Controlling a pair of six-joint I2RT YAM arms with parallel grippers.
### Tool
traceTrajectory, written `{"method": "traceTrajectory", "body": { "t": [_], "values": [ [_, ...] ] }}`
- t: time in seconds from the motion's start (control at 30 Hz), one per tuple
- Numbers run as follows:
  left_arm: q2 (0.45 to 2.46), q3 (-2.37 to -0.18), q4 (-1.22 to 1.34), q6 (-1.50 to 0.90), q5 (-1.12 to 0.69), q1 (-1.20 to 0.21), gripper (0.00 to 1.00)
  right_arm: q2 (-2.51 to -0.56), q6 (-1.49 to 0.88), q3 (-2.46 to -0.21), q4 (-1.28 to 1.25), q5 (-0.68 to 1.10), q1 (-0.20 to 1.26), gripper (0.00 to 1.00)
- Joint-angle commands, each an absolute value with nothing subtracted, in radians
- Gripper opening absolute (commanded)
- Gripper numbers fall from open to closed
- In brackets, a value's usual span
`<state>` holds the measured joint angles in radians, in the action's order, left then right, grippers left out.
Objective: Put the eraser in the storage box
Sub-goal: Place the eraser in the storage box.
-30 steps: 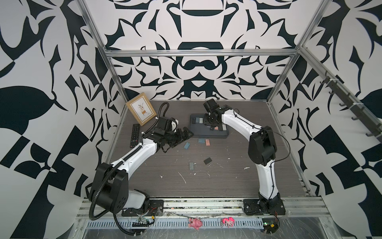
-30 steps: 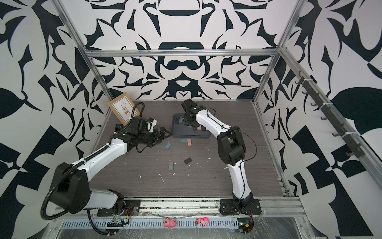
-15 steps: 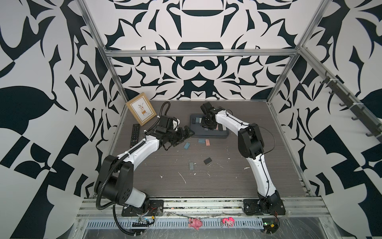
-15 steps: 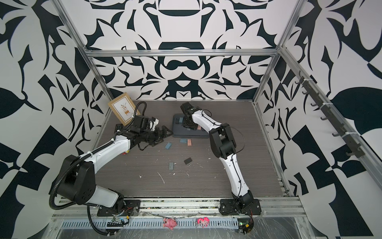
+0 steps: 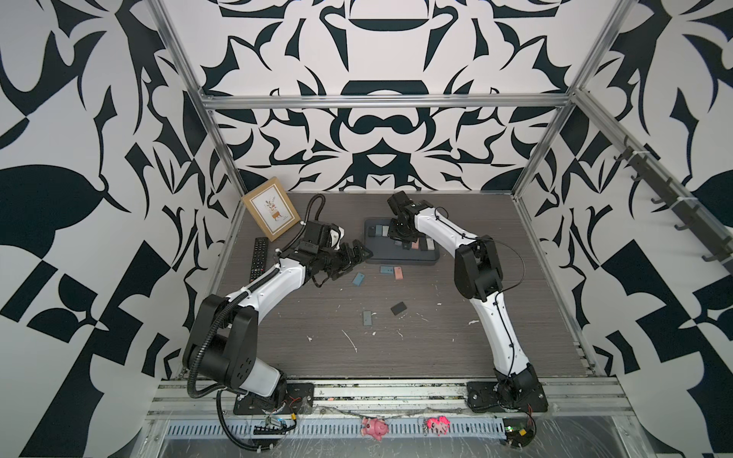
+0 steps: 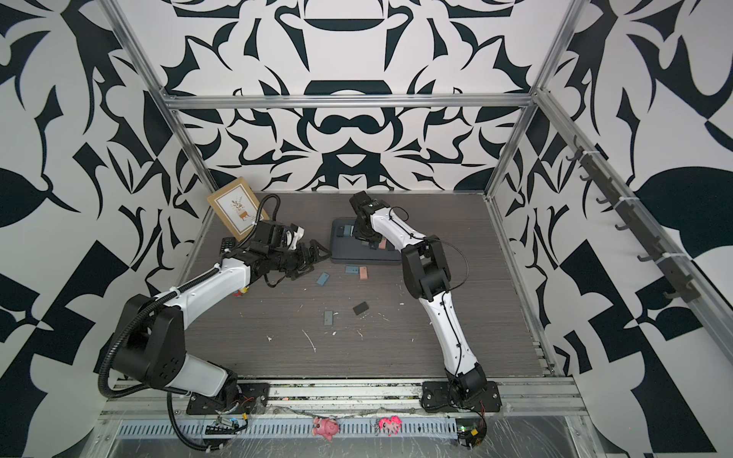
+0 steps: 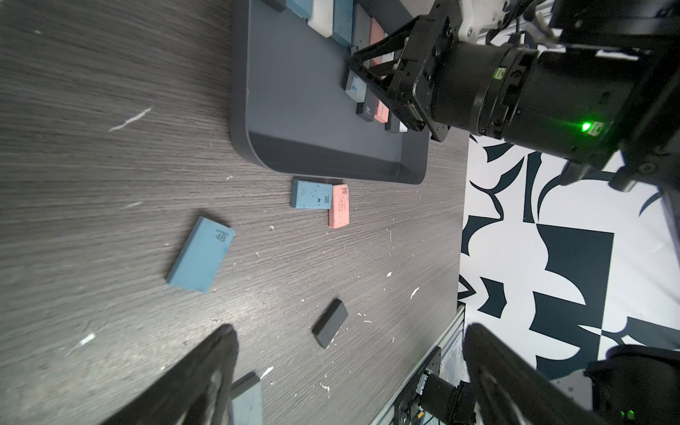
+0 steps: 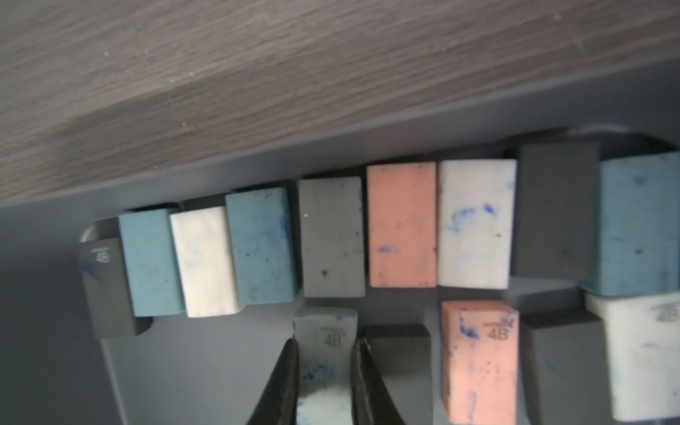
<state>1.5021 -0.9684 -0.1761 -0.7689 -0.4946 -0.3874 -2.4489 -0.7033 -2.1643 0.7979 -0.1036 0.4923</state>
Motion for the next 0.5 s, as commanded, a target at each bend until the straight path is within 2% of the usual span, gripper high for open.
{"method": "traceTrajectory", "body": {
  "t": [0.0,0.47],
  "values": [
    [1.518,-0.974,-0.166,-0.765,-0.508,-0.382,0.99,-2.425,-0.695,-2.2,0.833,-0.137,0.492,0.22],
    [1.514,-0.972,-0.173,-0.764,-0.505,-0.382,0.99,-2.424,-0.696,-2.2,0.842,-0.147,0.497,0.32]
  ]
}}
